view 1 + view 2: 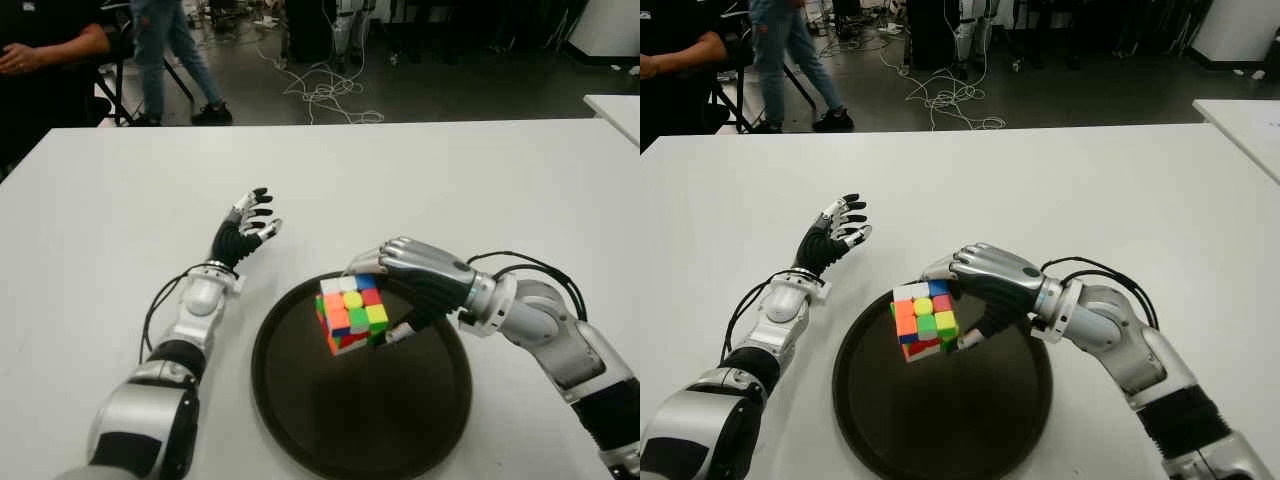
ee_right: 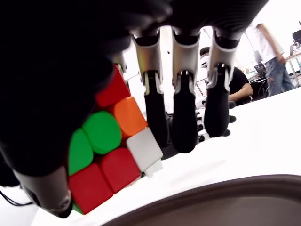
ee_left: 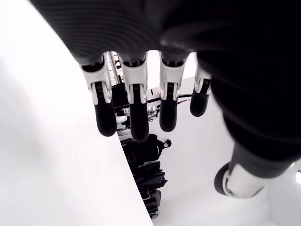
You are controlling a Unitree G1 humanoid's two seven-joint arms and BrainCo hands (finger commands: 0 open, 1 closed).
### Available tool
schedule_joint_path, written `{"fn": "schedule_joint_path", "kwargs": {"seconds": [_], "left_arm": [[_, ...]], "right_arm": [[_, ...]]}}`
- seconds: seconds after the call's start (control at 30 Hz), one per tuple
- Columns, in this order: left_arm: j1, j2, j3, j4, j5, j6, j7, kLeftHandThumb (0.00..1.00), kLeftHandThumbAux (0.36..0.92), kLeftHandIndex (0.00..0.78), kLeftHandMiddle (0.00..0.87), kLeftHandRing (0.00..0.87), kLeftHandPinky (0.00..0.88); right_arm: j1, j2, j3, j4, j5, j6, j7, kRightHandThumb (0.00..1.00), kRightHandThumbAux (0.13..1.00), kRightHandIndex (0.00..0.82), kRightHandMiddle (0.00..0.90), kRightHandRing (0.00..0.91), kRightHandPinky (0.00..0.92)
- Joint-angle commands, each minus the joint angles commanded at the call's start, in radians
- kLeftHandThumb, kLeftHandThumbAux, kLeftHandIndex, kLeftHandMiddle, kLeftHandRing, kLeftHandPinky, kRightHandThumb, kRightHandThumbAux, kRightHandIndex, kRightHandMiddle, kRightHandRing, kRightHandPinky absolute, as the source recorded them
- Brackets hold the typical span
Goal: Pick up the Rubik's Cube and put it in the plate
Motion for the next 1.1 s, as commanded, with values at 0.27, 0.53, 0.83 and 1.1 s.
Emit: {"fn": "schedule_joint_path", "kwargs": {"seconds": [0.27,0.53,0.83,1.1], "left_arm": [[0.000,-0.003,0.001,-0.001,0.000,-0.004,0.003,0.090,0.673,0.138,0.192,0.211,0.238],[0.000,-0.004,0.003,-0.002,-0.002,-0.005,0.003,0.097,0.674,0.141,0.193,0.212,0.239],[-0.001,-0.002,0.000,0.001,0.003,0.003,0.015,0.104,0.676,0.145,0.189,0.210,0.238],[0.000,-0.001,-0.001,0.001,0.008,0.000,0.024,0.092,0.672,0.145,0.194,0.215,0.248]], "right_arm": [[0.017,0.018,-0.018,-0.023,-0.111,0.048,-0.064,0.689,0.737,0.416,0.467,0.472,0.486],[0.027,0.026,-0.019,-0.036,-0.170,0.080,-0.104,0.691,0.736,0.416,0.397,0.387,0.404],[0.030,0.041,-0.022,-0.031,-0.180,0.096,-0.144,0.687,0.736,0.412,0.109,0.085,0.078],[0.035,0.057,-0.032,-0.025,-0.166,0.102,-0.177,0.690,0.732,0.413,0.004,0.003,0.003]]}}
